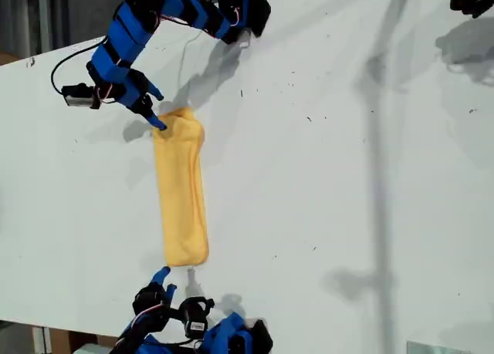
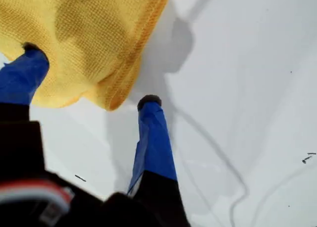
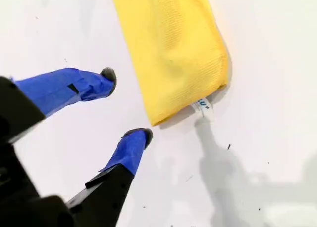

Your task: Grasp corners of a square towel and fold twice.

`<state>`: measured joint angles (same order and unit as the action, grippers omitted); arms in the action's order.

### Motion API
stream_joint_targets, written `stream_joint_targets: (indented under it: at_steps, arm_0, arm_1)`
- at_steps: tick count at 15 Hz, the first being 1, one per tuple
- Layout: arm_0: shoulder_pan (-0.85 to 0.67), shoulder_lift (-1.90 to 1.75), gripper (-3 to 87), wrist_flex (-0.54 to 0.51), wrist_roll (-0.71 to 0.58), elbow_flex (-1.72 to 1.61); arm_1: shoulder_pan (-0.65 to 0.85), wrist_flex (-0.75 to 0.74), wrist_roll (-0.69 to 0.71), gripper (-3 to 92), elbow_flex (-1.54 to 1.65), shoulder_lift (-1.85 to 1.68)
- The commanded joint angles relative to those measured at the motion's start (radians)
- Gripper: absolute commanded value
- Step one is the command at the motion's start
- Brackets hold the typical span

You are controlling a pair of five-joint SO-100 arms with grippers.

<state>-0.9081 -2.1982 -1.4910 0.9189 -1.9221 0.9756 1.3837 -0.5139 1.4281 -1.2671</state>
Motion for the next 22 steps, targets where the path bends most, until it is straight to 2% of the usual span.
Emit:
stream_joint_targets:
  at_steps: [1, 4, 5, 6, 7, 10, 13, 16, 18, 22]
  arm_0:
    - [-0.005, -0.075, 17.1, 0.074, 0.035, -0.104]
    - [0.025, -0.350, 17.0, 0.106, 0.107, -0.318]
    - [0.051, -0.482, 17.0, 0.104, 0.147, -0.402]
    - [0.071, -0.614, 17.0, 0.087, 0.184, -0.480]
    - [0.080, -0.735, 17.0, 0.069, 0.218, -0.548]
    - [0.143, -0.977, 16.9, 0.080, 0.304, -0.718]
    - [0.178, -1.092, 16.8, 0.160, 0.341, -0.888]
    - [0.189, -1.269, 17.0, 0.167, 0.367, -1.028]
    - [0.183, -1.267, 17.0, 0.196, 0.365, -1.086]
    - [0.109, -1.269, 16.8, 0.209, 0.351, -1.164]
  arm_1:
    - [-0.011, -0.018, 0.014, 41.9, -0.121, 0.110]
    - [-0.006, -0.012, 0.017, 45.9, -0.198, 0.270]
    - [0.000, -0.012, 0.020, 37.7, -0.184, 0.287]
    - [0.012, -0.012, 0.006, 8.6, -0.155, 0.290]
    - [0.031, -0.021, -0.014, 0.0, -0.107, 0.284]
    - [0.084, -0.095, -0.094, 0.0, 0.101, 0.186]
    - [0.176, -0.198, -0.143, 0.0, 0.396, -0.089]
    - [0.302, -0.261, -0.204, -0.1, 0.626, -0.400]
    - [0.341, -0.192, -0.227, -0.1, 0.672, -0.621]
    - [0.379, 0.091, -0.236, -0.1, 0.517, -1.006]
